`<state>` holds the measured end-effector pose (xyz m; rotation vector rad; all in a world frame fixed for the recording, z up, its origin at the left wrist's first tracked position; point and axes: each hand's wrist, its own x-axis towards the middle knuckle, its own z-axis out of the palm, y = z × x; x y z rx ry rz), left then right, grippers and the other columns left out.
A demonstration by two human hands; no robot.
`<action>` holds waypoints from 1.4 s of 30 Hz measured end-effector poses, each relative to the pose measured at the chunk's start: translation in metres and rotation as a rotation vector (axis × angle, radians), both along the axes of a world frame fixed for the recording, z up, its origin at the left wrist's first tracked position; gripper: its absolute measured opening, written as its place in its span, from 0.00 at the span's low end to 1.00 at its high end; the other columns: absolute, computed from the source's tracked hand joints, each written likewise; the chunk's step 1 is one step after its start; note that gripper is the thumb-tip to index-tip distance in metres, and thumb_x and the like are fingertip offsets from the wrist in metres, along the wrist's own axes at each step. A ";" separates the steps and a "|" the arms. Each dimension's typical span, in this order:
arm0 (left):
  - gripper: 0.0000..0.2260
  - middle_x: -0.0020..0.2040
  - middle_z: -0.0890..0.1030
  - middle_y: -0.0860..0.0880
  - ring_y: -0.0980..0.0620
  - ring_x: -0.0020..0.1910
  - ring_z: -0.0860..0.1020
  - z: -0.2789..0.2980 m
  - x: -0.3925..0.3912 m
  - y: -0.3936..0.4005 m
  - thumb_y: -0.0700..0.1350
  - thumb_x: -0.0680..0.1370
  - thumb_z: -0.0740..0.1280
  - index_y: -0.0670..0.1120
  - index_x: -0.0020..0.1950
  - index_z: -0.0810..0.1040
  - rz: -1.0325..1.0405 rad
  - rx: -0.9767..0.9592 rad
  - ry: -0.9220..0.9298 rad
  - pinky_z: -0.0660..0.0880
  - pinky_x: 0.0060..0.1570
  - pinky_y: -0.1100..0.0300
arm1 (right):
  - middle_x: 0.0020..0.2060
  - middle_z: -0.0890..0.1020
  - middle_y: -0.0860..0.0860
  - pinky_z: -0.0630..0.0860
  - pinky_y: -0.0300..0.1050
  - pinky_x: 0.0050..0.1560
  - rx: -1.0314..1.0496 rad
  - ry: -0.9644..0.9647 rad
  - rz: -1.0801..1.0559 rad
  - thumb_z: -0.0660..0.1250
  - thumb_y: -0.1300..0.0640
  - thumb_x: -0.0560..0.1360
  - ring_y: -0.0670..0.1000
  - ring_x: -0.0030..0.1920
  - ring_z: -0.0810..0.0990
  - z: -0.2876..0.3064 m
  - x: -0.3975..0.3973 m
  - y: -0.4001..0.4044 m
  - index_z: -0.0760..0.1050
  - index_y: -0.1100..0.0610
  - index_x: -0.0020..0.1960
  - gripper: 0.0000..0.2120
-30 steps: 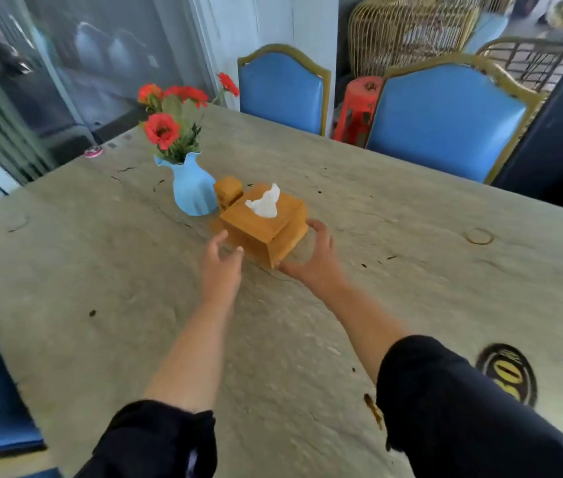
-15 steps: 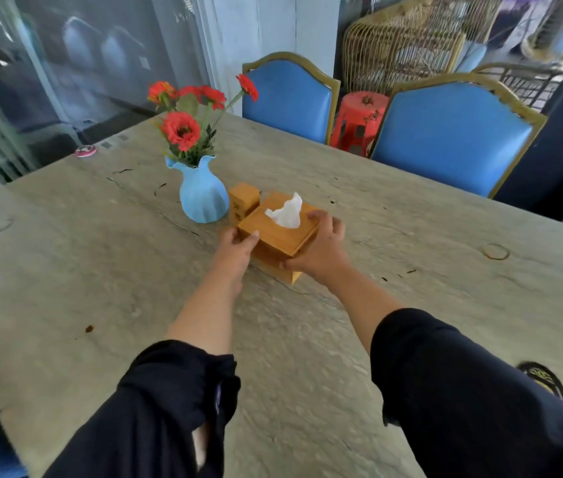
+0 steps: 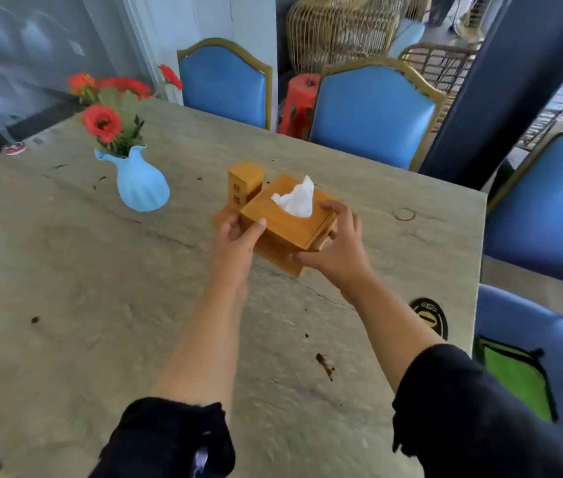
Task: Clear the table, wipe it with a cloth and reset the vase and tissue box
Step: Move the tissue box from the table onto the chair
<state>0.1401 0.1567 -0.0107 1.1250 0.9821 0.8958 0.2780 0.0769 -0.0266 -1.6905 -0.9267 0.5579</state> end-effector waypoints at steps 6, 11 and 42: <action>0.17 0.60 0.79 0.58 0.63 0.57 0.75 0.012 0.055 -0.091 0.47 0.75 0.69 0.53 0.63 0.72 -0.089 0.008 -0.019 0.69 0.48 0.64 | 0.67 0.63 0.46 0.67 0.51 0.69 0.064 0.037 -0.054 0.79 0.55 0.52 0.47 0.67 0.65 0.003 0.053 -0.096 0.64 0.43 0.65 0.45; 0.19 0.59 0.79 0.59 0.64 0.58 0.75 0.017 0.122 -0.164 0.47 0.75 0.69 0.55 0.64 0.71 -0.150 0.001 -0.048 0.69 0.51 0.64 | 0.68 0.61 0.45 0.74 0.56 0.63 0.086 0.012 -0.103 0.79 0.52 0.52 0.50 0.68 0.65 0.008 0.119 -0.176 0.63 0.41 0.65 0.46; 0.13 0.48 0.76 0.54 0.57 0.48 0.75 -0.264 0.558 -0.402 0.42 0.73 0.71 0.49 0.55 0.72 -0.352 -0.330 0.338 0.68 0.40 0.66 | 0.65 0.62 0.49 0.82 0.57 0.47 -0.337 0.370 -0.166 0.75 0.63 0.59 0.57 0.63 0.68 -0.273 0.538 -0.436 0.54 0.37 0.64 0.46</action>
